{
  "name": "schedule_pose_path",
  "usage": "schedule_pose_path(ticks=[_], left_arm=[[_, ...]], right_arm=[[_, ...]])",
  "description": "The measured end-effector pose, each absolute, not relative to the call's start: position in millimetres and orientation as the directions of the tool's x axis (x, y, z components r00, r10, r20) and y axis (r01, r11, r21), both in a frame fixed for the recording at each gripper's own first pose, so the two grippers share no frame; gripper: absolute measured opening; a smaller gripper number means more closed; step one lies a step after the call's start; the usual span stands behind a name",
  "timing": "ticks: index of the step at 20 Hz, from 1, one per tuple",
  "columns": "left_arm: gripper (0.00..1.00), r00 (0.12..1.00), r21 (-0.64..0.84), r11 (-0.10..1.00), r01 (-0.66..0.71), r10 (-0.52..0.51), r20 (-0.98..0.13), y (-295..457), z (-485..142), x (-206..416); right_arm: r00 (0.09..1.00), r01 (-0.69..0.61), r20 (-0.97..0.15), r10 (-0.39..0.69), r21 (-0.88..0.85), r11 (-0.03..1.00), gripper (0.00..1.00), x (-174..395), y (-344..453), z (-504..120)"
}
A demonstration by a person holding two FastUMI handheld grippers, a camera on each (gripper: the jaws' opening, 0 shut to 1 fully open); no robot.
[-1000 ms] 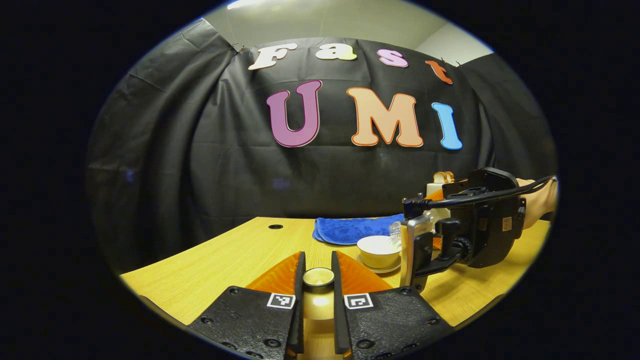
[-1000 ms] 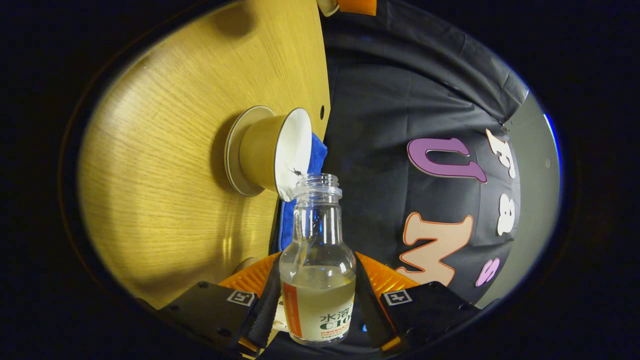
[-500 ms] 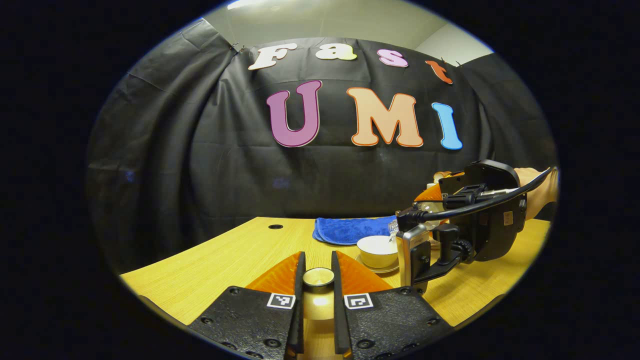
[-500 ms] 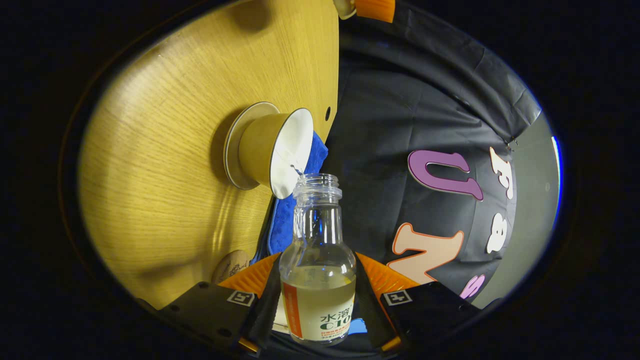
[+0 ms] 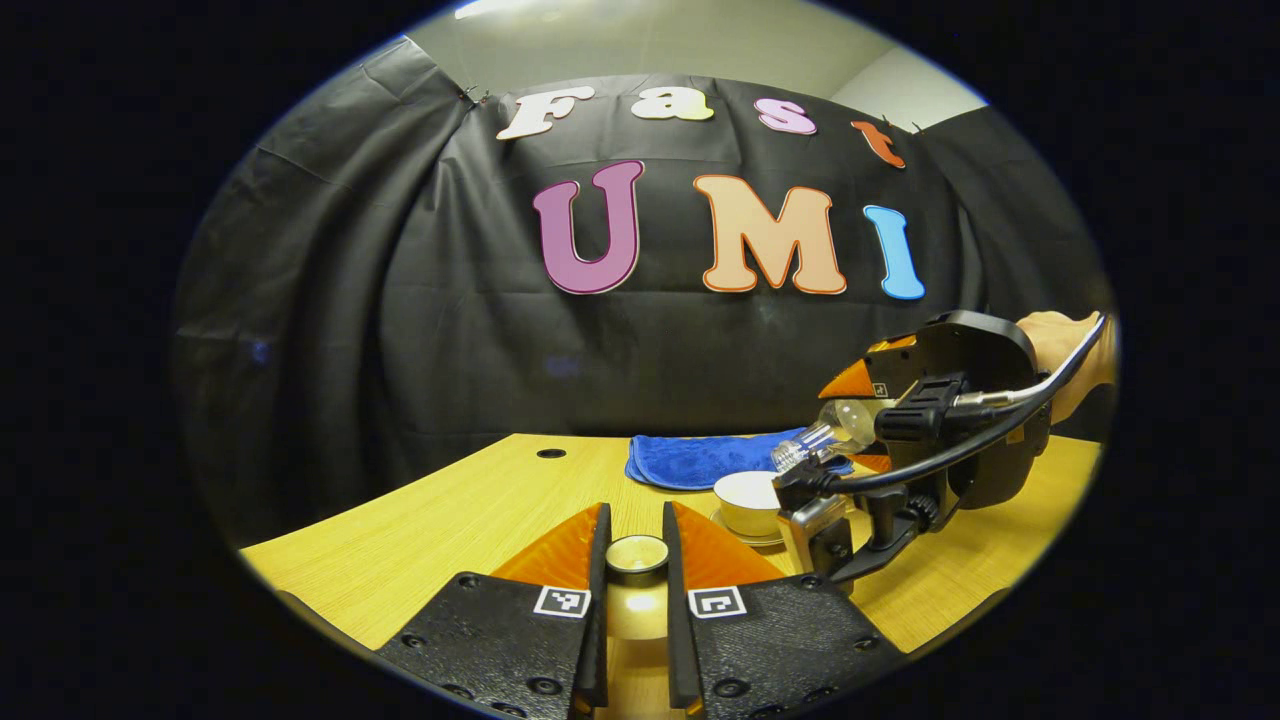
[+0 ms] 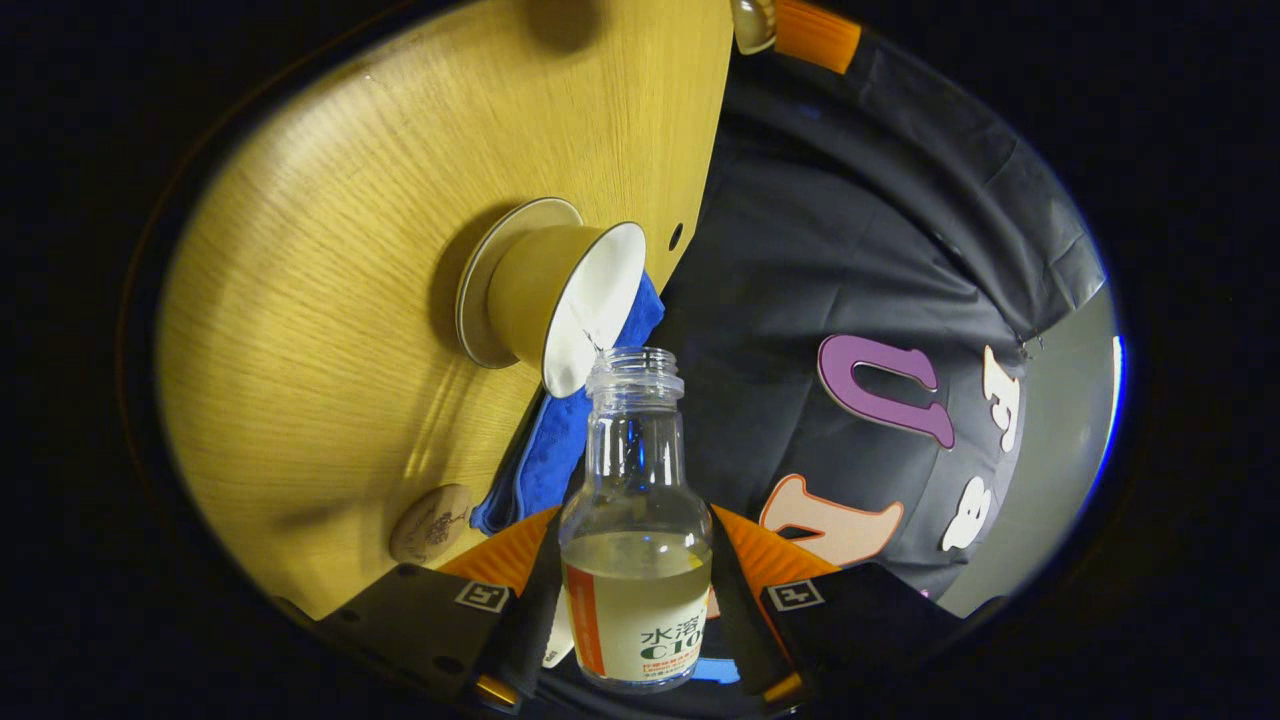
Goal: Open the teacup lid with one hand, grasp the water bottle and pour water into the teacup with the other hand; after pouring, place the water bottle on the coaster and then close the teacup lid.
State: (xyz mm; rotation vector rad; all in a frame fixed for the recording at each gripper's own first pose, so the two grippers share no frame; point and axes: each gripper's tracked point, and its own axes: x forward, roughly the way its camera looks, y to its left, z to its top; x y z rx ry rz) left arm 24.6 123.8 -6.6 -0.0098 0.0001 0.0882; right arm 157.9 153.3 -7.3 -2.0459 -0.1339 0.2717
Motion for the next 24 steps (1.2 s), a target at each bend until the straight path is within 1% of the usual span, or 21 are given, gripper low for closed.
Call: schedule_pose_path(ticks=[2,3,16,24], left_arm=[[0.21,0.996,-0.01,0.996,-0.088,0.088,-0.001,124.3,-7.2,24.8],[0.21,0.996,-0.01,0.996,-0.088,0.088,-0.001,123.8,-7.1,24.6],[0.21,0.996,-0.01,0.996,-0.087,0.087,0.0,124.6,-7.0,24.6],[0.21,0.996,-0.01,0.996,-0.087,0.087,0.0,124.4,-6.8,25.3]], right_arm=[[0.968,-0.013,-0.136,0.212,-0.868,-0.496,0.78,158.9,154.9,-7.0],[0.968,-0.012,-0.137,0.212,-0.864,-0.503,0.77,158.1,155.6,-6.1],[0.965,0.002,-0.14,0.22,-0.839,-0.544,0.77,156.2,161.9,0.9],[0.966,-0.014,-0.151,0.209,-0.841,-0.541,0.76,156.9,157.4,-5.0]])
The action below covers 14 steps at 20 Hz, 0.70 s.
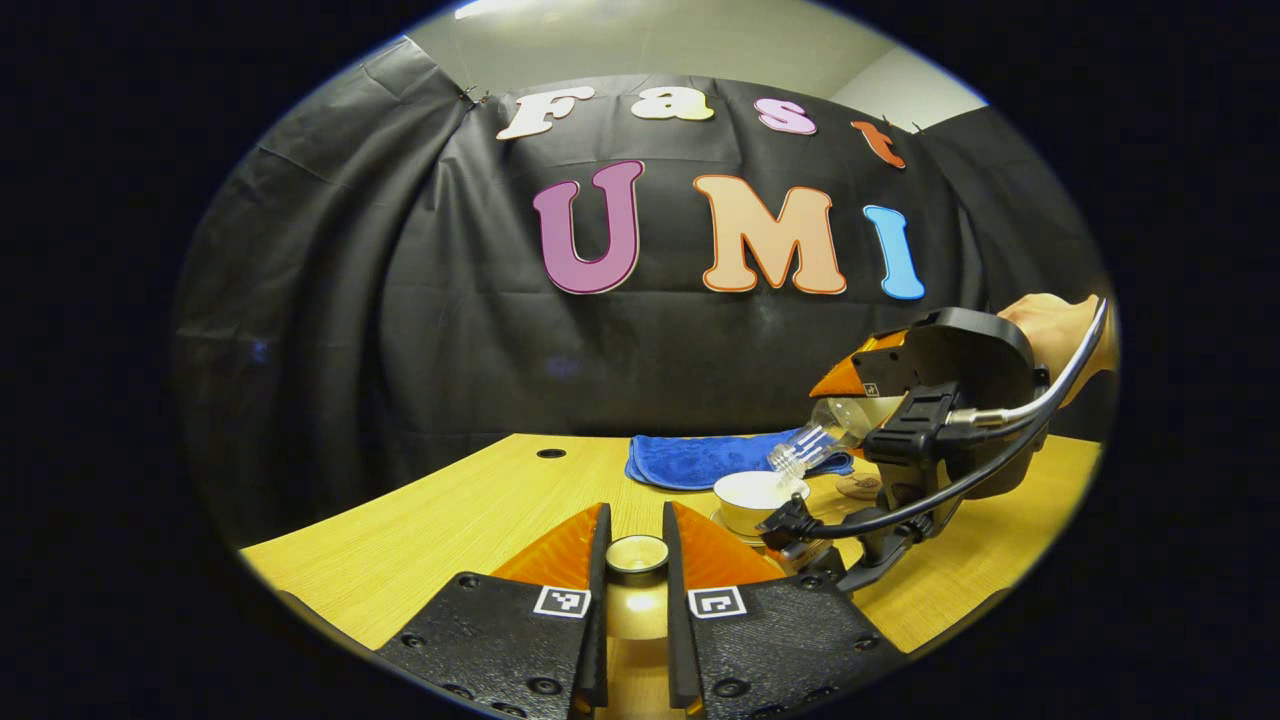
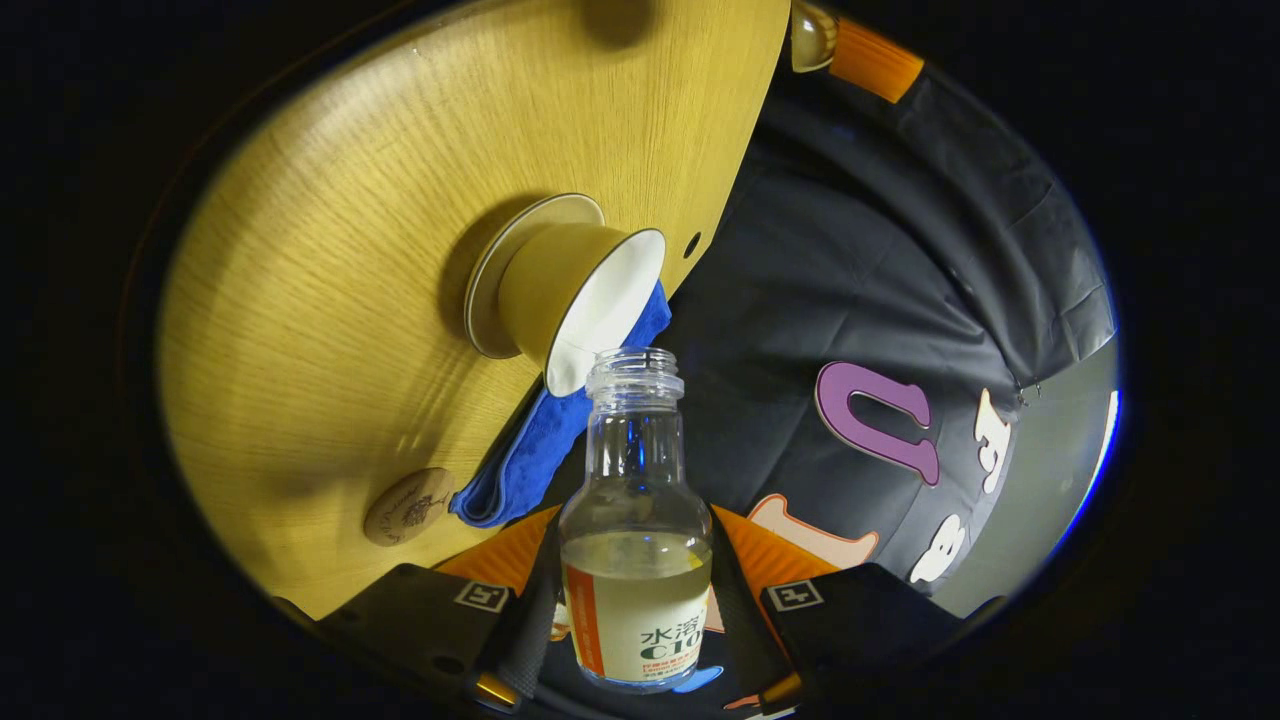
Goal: Open the teacup lid with one hand, grasp the water bottle and pour water into the teacup with the other hand; after pouring, place the water bottle on the coaster and then close the teacup lid.
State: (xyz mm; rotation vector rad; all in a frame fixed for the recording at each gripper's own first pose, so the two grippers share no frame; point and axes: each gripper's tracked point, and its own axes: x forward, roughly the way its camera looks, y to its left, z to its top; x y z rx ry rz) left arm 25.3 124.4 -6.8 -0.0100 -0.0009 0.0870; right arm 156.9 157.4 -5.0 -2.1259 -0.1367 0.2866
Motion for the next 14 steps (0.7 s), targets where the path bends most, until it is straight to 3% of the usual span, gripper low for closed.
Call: schedule_pose_path(ticks=[5,14], left_arm=[[0.2,0.996,-0.009,0.996,-0.087,0.087,0.001,125.3,-8.0,24.7],[0.2,0.996,-0.01,0.996,-0.087,0.087,0.001,125.5,-7.3,24.0]], right_arm=[[0.965,-0.067,-0.174,0.197,-0.888,-0.455,0.77,157.2,156.2,-8.2],[0.945,-0.231,-0.26,0.198,-0.96,-0.158,0.79,157.4,151.6,-27.8]])
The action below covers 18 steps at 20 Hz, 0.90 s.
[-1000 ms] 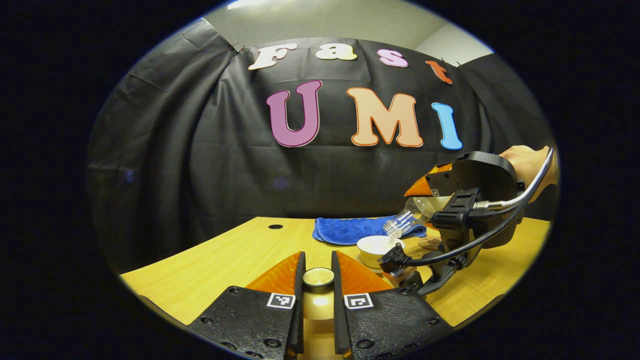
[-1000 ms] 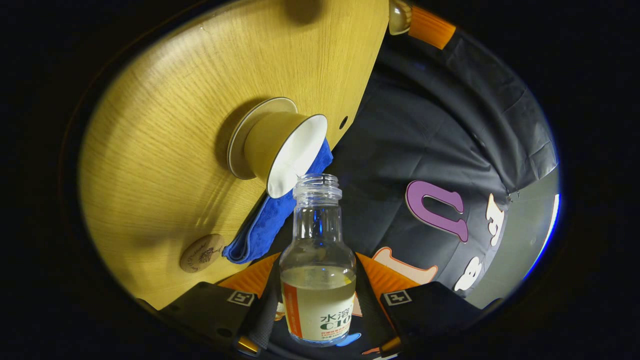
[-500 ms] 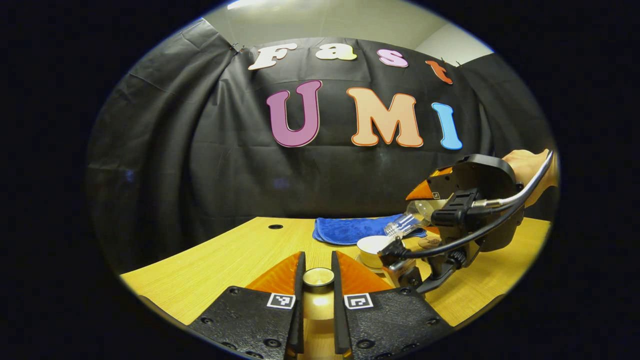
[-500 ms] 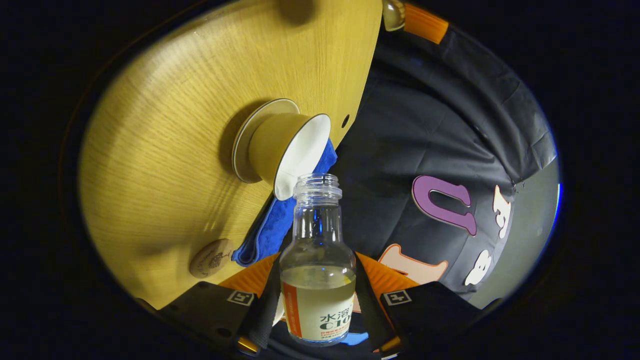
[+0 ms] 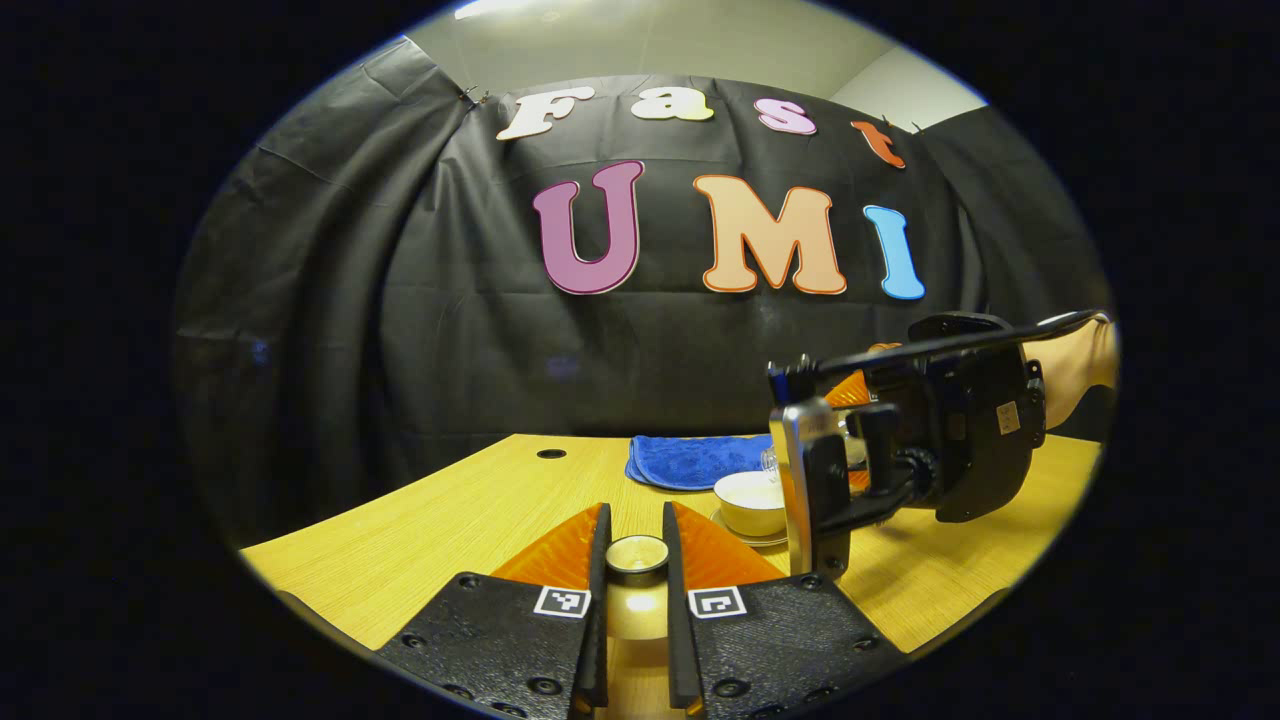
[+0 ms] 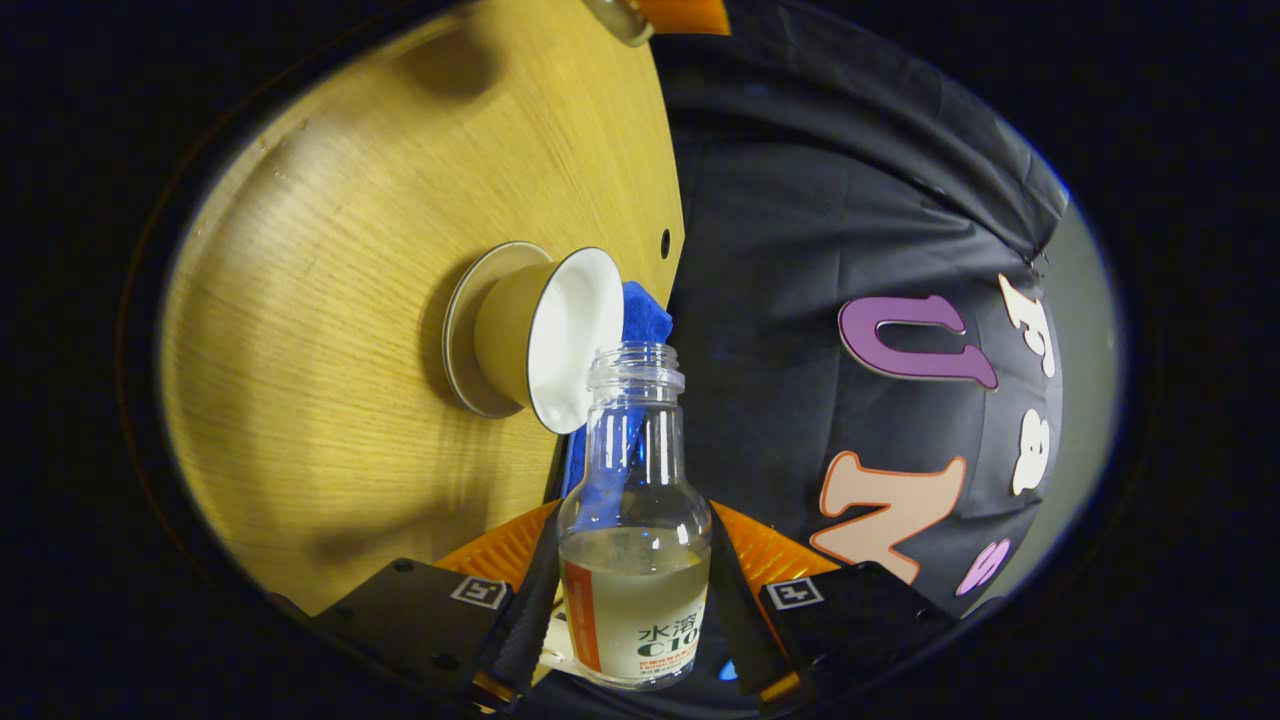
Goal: Open the teacup lid with one hand, grasp the water bottle and pour water into the teacup with the other hand; after pouring, place the water bottle on the coaster and then close the teacup lid.
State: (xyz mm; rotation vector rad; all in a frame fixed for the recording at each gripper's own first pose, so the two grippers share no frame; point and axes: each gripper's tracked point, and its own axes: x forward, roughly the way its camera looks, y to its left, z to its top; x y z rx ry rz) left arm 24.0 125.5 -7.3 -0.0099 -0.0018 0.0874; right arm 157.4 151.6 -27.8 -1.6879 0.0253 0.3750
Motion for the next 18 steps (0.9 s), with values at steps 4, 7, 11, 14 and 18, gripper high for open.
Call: schedule_pose_path(ticks=[4,7,11,14,18], left_arm=[[0.21,0.996,-0.01,0.996,-0.087,0.087,0.001,125.1,-6.5,24.1],[0.21,0.996,-0.01,0.996,-0.087,0.087,0.001,125.1,-7.2,24.7],[0.21,0.996,-0.011,0.996,-0.087,0.087,0.001,125.7,-8.4,25.1],[0.21,0.996,-0.01,0.996,-0.088,0.088,0.001,125.4,-6.8,24.6],[0.21,0.996,-0.011,0.996,-0.09,0.09,0.001,126.6,-8.4,24.0]], right_arm=[[0.936,-0.303,-0.287,0.203,-0.952,0.052,0.78,159.8,144.5,-30.1],[0.932,-0.339,-0.281,0.228,-0.899,0.277,0.77,163.0,136.6,-23.1],[0.937,-0.344,-0.232,0.262,-0.748,0.567,0.76,169.8,119.2,-3.9],[0.949,-0.314,-0.196,0.246,-0.604,0.732,0.77,175.7,102.8,-4.9],[0.961,-0.273,-0.161,0.226,-0.407,0.871,0.78,184.5,89.4,-8.6]])
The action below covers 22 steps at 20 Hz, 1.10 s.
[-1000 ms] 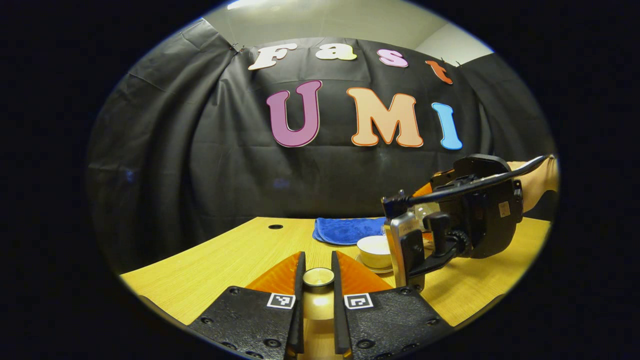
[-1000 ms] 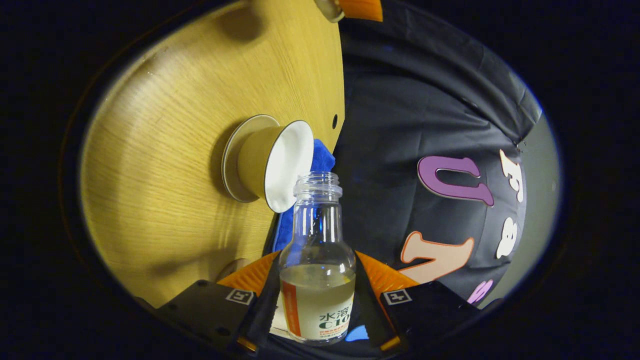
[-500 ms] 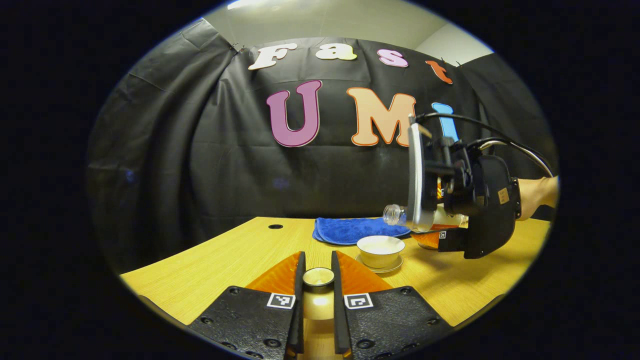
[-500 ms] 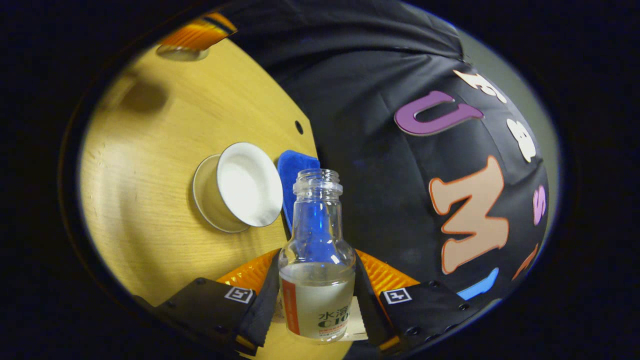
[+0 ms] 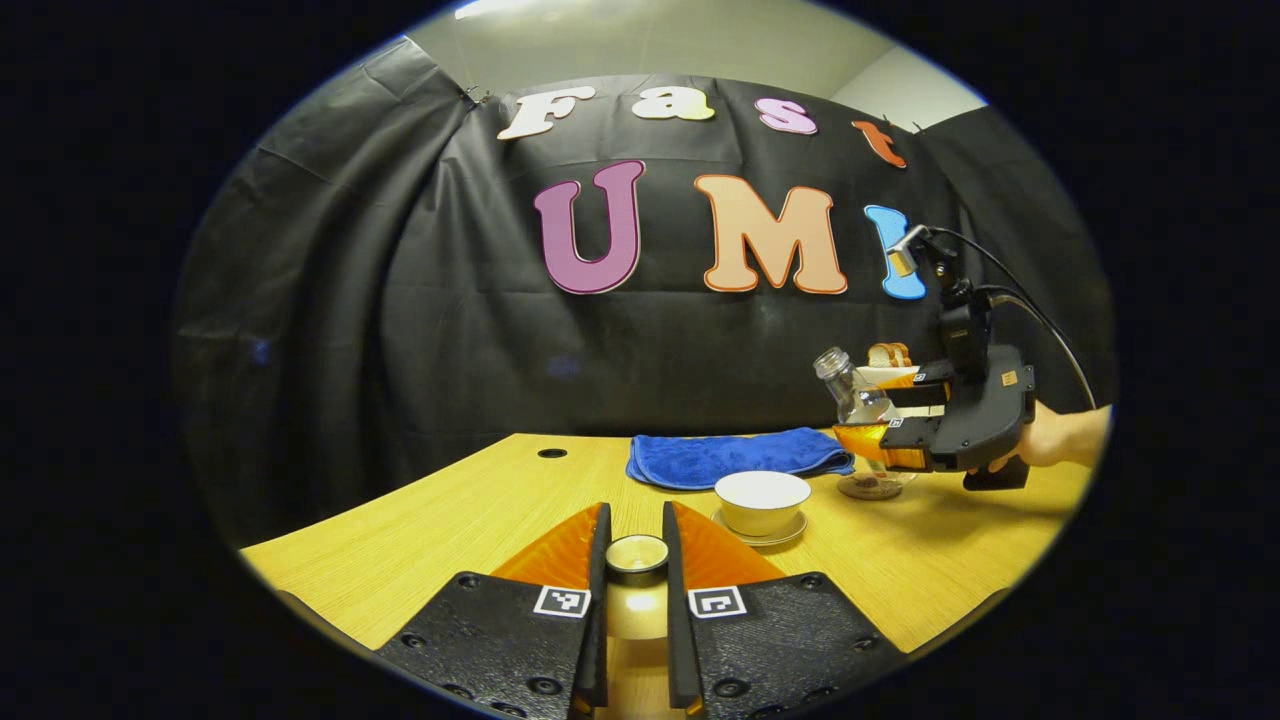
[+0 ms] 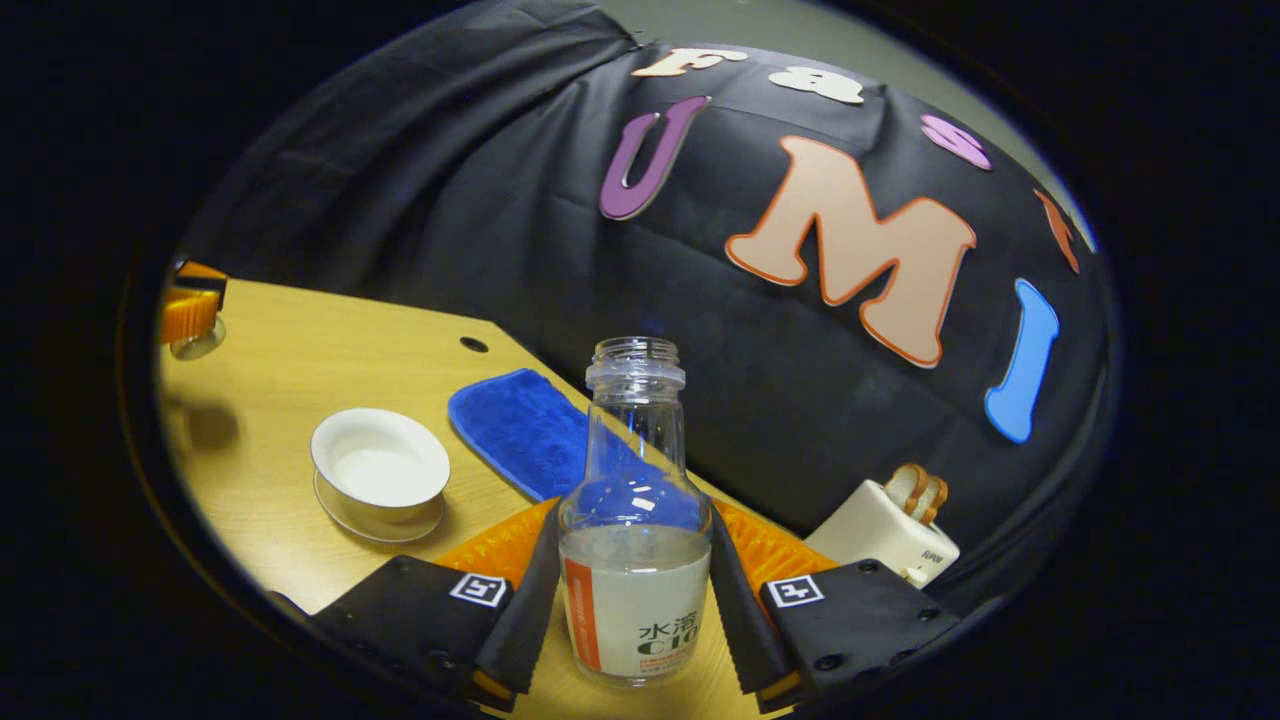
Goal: Open the teacup lid with one hand, grasp the water bottle and pour water into the teacup with the other hand; after pouring, place the water bottle on the coaster and then close the teacup lid.
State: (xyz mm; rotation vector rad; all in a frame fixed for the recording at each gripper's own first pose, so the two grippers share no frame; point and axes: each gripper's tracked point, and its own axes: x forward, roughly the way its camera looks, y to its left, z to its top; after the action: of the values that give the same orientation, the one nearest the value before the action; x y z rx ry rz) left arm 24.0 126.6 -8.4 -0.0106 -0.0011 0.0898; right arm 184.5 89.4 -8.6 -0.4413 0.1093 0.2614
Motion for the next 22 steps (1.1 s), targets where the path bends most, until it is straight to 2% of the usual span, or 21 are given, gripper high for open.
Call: schedule_pose_path(ticks=[4,9,16,22], left_arm=[[0.21,0.996,-0.012,0.996,-0.093,0.093,0.0,126.7,-7.5,24.8],[0.21,0.996,-0.011,0.996,-0.093,0.093,0.0,126.8,-7.9,24.2],[0.21,0.996,-0.012,0.996,-0.093,0.093,0.0,127.0,-8.2,23.9],[0.21,0.996,-0.012,0.996,-0.093,0.093,0.0,127.0,-8.6,23.3]], right_arm=[[0.975,-0.207,-0.12,0.187,-0.192,0.959,0.8,193.9,81.2,-12.3],[0.989,-0.134,-0.066,0.13,-0.063,0.989,0.78,205.2,74.6,-6.2],[0.996,-0.079,-0.044,0.079,0.015,0.997,0.8,222.5,57.8,-12.3],[0.996,-0.076,-0.037,0.077,0.031,0.997,0.8,219.8,53.0,-20.0]])
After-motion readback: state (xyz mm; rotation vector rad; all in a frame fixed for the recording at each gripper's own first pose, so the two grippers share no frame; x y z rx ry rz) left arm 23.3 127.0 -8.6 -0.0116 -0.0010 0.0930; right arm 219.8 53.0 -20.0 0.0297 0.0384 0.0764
